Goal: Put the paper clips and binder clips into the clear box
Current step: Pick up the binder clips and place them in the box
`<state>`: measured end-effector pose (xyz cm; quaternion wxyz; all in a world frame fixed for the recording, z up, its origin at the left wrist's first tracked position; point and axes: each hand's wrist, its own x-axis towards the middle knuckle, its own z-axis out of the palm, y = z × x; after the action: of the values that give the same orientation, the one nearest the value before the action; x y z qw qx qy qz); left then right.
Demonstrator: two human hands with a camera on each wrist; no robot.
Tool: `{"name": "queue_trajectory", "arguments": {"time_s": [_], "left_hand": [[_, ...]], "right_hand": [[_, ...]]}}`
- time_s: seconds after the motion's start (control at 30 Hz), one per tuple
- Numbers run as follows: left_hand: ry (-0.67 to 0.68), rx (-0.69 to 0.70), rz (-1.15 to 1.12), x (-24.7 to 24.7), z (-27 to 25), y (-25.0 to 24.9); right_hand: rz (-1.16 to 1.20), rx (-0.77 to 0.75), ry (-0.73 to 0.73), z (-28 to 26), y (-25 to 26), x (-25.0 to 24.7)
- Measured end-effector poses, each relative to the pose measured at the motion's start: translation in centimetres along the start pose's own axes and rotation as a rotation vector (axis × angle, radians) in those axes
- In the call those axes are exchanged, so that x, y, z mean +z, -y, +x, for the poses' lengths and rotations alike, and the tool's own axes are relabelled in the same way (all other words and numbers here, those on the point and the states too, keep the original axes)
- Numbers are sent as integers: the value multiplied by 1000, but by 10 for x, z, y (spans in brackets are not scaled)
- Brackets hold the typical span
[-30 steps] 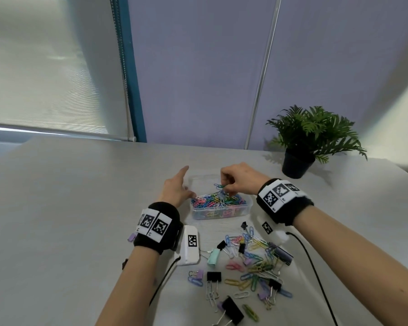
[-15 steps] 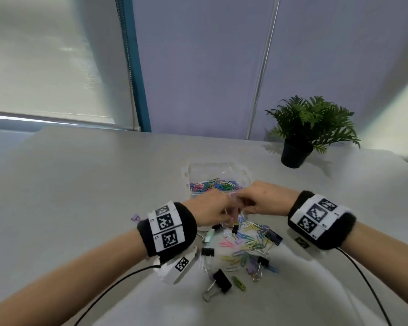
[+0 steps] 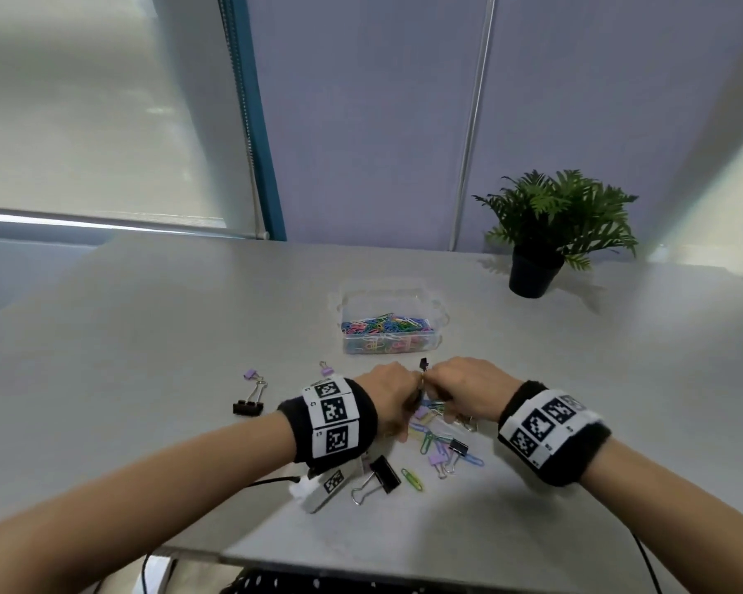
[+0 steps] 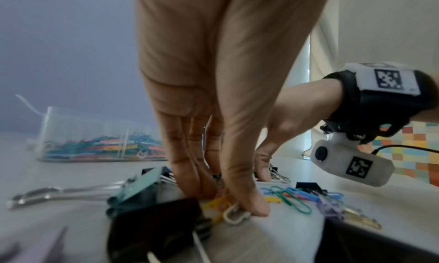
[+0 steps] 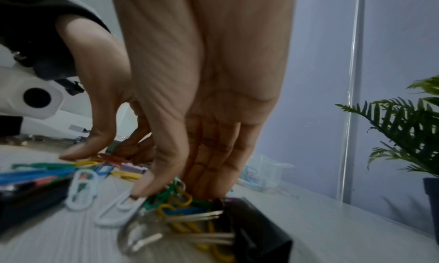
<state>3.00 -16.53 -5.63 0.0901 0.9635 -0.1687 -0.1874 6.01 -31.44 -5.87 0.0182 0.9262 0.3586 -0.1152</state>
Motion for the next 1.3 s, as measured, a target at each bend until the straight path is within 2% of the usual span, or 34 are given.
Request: {"name": "queue_trajectory", "arguments": {"time_s": [0.13, 0.37, 0.57, 0.73, 0.9, 1.13, 1.3], "left_hand": [[54, 15, 12, -5, 0, 1], [56, 21, -1, -3, -1, 3], [62, 99, 36, -5, 1, 11], [-31, 169, -120, -25, -5, 30], [-186, 96, -437, -56, -12, 60], [-342, 27, -549, -85, 23, 83], [-344, -71, -421, -80, 54, 81]], "right_hand": [[-26, 21, 4, 6, 3, 1], [-3, 65, -1, 8, 6, -1], [76, 127, 49, 11, 3, -1], [173, 138, -34, 5, -4, -11], [422, 237, -262, -2, -10, -39], [530, 274, -405, 41, -22, -61], [437, 277, -357, 78, -18, -55]]}}
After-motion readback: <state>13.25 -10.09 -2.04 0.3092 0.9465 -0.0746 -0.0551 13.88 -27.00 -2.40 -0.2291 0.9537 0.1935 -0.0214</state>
